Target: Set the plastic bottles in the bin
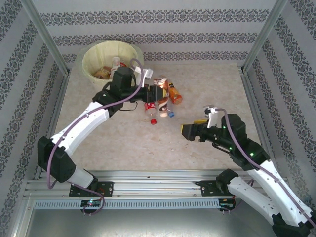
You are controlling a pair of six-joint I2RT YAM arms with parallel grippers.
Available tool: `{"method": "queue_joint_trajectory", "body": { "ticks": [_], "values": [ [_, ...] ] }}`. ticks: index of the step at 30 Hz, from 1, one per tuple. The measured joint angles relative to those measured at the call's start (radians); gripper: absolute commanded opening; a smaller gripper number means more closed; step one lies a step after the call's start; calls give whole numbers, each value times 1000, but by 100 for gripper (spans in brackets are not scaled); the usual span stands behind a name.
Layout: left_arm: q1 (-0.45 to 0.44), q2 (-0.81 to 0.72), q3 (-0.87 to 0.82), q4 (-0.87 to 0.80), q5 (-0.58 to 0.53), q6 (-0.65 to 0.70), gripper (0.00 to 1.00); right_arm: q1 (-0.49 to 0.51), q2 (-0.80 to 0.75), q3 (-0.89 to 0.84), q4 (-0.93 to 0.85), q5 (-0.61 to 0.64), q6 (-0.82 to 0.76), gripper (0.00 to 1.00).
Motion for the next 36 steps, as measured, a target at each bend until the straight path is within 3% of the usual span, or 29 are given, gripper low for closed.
{"method": "queue_joint_trajectory", "body": {
  "ticks": [13,18,23,33,36],
  "values": [
    [86,-3,408,-391,-406,233,51,0,-96,139,-50,58,-106,98],
    [159,56,566,-454,-496,280,51,0,-102,141,-80,61,-126,98],
    [231,180,728,-509,-560,312,52,0,-128,141,-107,72,-131,98],
    [288,509,1098,-705,-710,338,52,0,-171,141,-150,98,-133,98],
    [319,563,1144,-767,-724,329,58,0,-178,141,-164,111,-133,98]
  ]
}}
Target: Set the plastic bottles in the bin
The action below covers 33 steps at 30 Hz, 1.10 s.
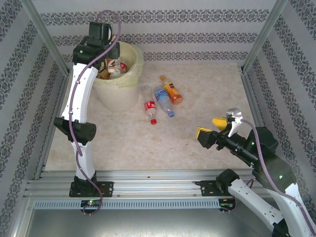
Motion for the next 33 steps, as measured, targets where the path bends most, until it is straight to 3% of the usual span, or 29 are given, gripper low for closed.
{"method": "queue_joint_trajectory", "body": {
  "ticks": [6,10,18,22,25,29,33],
  "values": [
    [26,33,4,-87,-12,-17,74,0,0,0,-8,9,4,98],
    [28,33,8,-100,-7,-32,100,0,14,-1,-8,12,10,98],
    [30,-10,5,-106,39,-41,100,0,53,-25,-13,48,20,96],
    [7,-123,-76,-99,65,-39,100,0,104,-36,-12,54,31,91],
    [-45,-264,-230,-55,82,-37,100,0,165,-51,-3,57,35,88],
    [-125,-484,-536,68,141,-39,100,-1,264,-69,40,53,31,75],
    [-189,-668,-829,225,212,-49,100,-16,377,-74,99,30,29,72]
  ]
}}
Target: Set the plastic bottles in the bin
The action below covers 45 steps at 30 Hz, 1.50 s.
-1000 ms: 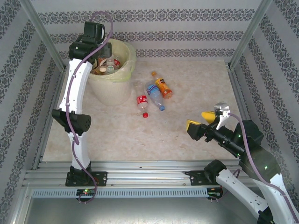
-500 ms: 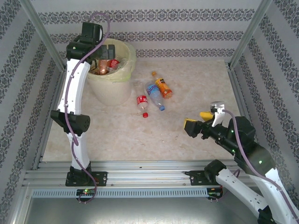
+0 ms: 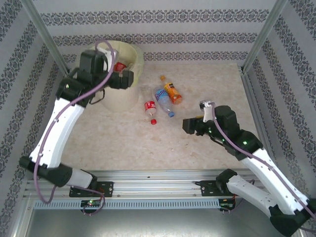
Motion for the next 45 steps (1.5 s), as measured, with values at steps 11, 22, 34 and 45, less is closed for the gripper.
{"method": "queue_joint_trajectory", "body": {
  "ticks": [11,22,34,45],
  "values": [
    [-78,-143,-590,494,288,-112,100,-108,312,-42,197,-86,-24,68],
    [-100,-22,-659,649,452,-240,100,-122,662,40,291,-111,-76,66],
    [-100,-4,-631,653,494,-262,100,-122,935,157,365,-113,-90,64],
    [-100,8,-623,650,496,-262,100,-122,1051,245,368,-114,-116,53]
  ]
}}
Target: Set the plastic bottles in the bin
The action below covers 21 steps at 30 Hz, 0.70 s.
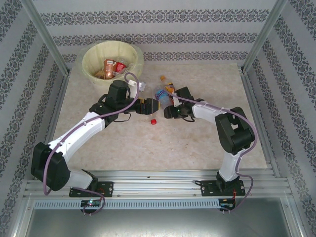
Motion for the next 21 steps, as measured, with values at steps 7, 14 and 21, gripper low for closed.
{"method": "queue_joint_trajectory", "body": {
  "ticks": [7,14,21],
  "values": [
    [0,6,3,-2,0,0,100,0,18,19,0,-3,-11,44],
    [0,32,4,-1,8,-21,100,1,16,19,-3,-14,-15,36],
    [0,53,4,-1,13,-42,100,27,-131,-60,-16,-15,-10,30]
  ]
}}
